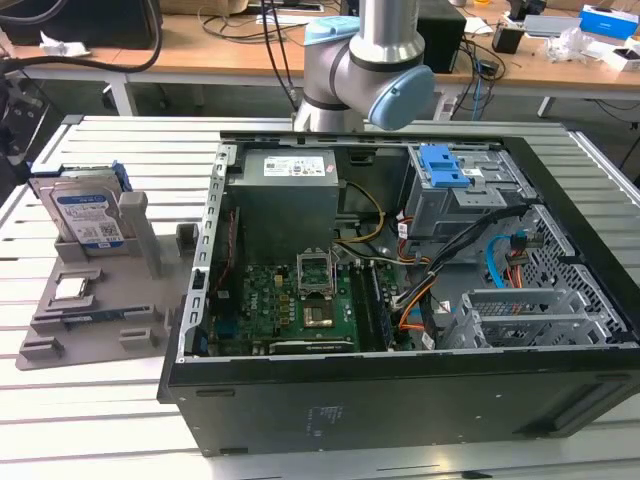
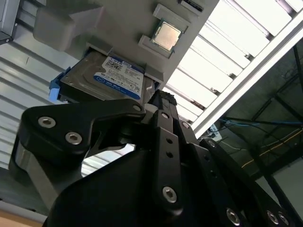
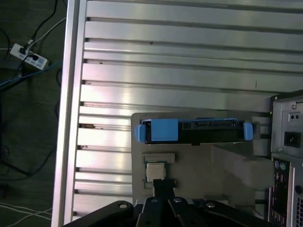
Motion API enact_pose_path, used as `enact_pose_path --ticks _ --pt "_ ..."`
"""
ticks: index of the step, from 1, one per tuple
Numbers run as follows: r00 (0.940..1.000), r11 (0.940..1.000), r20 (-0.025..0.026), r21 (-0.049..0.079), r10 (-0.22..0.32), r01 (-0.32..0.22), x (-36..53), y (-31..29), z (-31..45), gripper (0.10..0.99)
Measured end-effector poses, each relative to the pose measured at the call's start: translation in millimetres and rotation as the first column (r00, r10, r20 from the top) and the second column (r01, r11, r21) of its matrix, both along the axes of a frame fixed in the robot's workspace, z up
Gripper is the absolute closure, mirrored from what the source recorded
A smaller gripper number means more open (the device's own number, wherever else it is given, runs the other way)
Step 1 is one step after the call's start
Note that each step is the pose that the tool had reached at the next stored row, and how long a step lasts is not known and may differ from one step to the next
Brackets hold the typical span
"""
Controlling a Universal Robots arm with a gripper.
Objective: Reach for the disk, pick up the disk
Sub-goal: 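Pick up the disk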
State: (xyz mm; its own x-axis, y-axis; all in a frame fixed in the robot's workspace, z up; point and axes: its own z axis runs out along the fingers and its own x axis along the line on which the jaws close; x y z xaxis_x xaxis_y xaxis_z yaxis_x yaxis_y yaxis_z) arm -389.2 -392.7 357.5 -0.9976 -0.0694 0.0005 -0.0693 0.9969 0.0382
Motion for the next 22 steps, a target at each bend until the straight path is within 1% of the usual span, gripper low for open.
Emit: enact_pose_path --ticks 2,4,5,7,8,9,11,12,13,14,15,16,18,20,21,22 --pt "0.9995 0.9995 0.0 0.0 0.032 -0.032 0.0 0.0 0.0 0.98" --pt "0.9974 0.9974 0.0 0.0 0.072 -0.072 0.0 0.0 0.0 0.98" --pt "0.9952 0.9952 0.0 0.0 0.098 -0.098 0.0 0.0 0.0 0.98" --pt "0.9924 0.9924 0.0 0.0 0.123 -0.123 0.0 0.0 0.0 0.98" --pt "0.9888 0.9888 0.0 0.0 0.15 -0.15 0.0 0.0 0.0 0.98" --pt "0.9838 0.9838 0.0 0.0 0.179 -0.179 0.0 0.0 0.0 0.98" --pt "0.9758 0.9758 0.0 0.0 0.219 -0.219 0.0 0.0 0.0 0.98" --pt "0.9683 0.9683 0.0 0.0 0.25 -0.25 0.0 0.0 0.0 0.98" --pt "0.9639 0.9639 0.0 0.0 0.266 -0.266 0.0 0.0 0.0 0.98" --pt "0.9581 0.9581 0.0 0.0 0.286 -0.286 0.0 0.0 0.0 0.98" --pt "0.9493 0.9493 0.0 0.0 0.314 -0.314 0.0 0.0 0.0 0.98" --pt "0.9437 0.9437 0.0 0.0 0.331 -0.331 0.0 0.0 0.0 0.98" --pt "0.9223 0.9223 0.0 0.0 0.387 -0.387 0.0 0.0 0.0 0.98" --pt "0.9099 0.9099 0.0 0.0 0.415 -0.415 0.0 0.0 0.0 0.98" --pt "0.8973 0.8973 0.0 0.0 0.441 -0.441 0.0 0.0 0.0 0.98" --pt "0.8906 0.8906 0.0 0.0 0.455 -0.455 0.0 0.0 0.0 0.98"
